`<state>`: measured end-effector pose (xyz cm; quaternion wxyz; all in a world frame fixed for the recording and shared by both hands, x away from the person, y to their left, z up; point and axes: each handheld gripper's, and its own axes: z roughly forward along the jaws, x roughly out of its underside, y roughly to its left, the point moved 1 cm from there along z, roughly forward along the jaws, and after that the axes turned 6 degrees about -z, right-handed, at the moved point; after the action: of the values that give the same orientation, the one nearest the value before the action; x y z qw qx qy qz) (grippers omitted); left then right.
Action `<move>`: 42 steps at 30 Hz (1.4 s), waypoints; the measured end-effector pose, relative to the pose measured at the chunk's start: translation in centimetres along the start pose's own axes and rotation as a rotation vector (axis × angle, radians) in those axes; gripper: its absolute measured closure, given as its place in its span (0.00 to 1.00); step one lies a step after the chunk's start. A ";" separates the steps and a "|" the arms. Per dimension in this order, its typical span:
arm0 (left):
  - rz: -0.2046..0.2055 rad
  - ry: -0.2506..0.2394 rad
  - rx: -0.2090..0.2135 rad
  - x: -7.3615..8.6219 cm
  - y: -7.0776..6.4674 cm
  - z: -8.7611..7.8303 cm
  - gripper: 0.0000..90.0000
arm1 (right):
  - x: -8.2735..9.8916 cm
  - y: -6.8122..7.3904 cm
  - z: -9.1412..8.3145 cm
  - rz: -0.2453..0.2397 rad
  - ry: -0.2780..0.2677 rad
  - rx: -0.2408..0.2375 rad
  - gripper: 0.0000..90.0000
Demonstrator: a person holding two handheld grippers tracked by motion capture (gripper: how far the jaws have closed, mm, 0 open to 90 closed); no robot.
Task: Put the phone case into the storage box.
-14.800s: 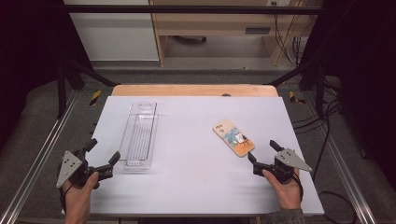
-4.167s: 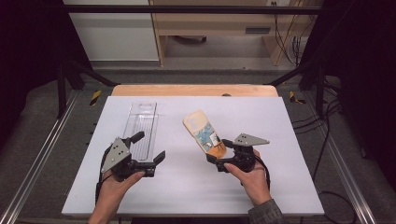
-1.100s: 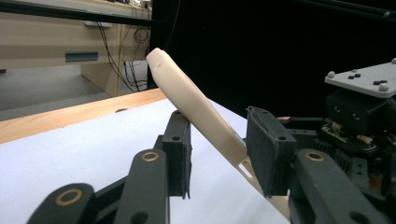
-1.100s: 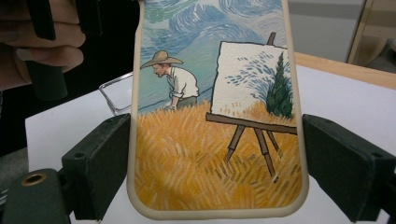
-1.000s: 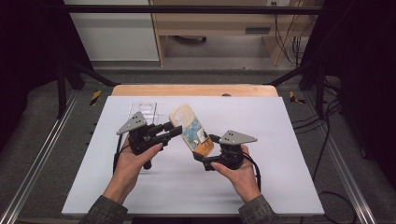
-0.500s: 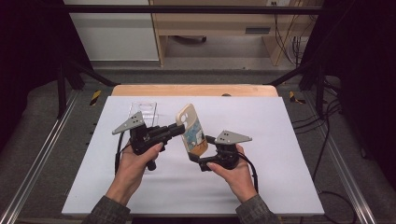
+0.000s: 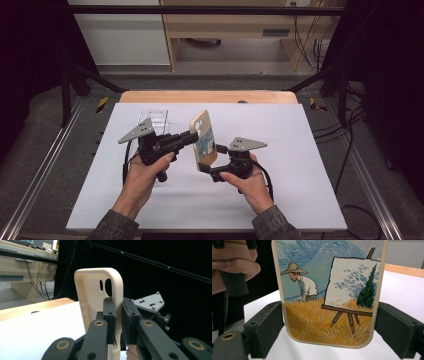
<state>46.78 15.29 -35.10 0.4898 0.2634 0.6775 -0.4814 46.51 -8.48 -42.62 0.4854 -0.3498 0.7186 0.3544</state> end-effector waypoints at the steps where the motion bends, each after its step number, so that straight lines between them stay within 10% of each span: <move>1: -0.005 -0.002 0.005 -0.1 0.0 -0.1 0.91 | 0.0 0.0 0.0 0.001 0.000 -0.002 0.13; 22: 0.024 -0.009 -0.023 -1.1 0.6 -1.2 0.91 | -0.6 0.1 0.3 -0.014 -0.029 0.013 0.12; 42: 0.073 -0.088 -0.238 -2.4 2.1 -3.2 0.91 | 0.3 -2.8 -3.4 -0.037 0.024 0.326 0.18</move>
<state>48.13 19.31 -33.55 0.5639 0.2064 0.6978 -0.3906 47.27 -12.80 -42.43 0.5336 -0.2839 0.7657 0.2201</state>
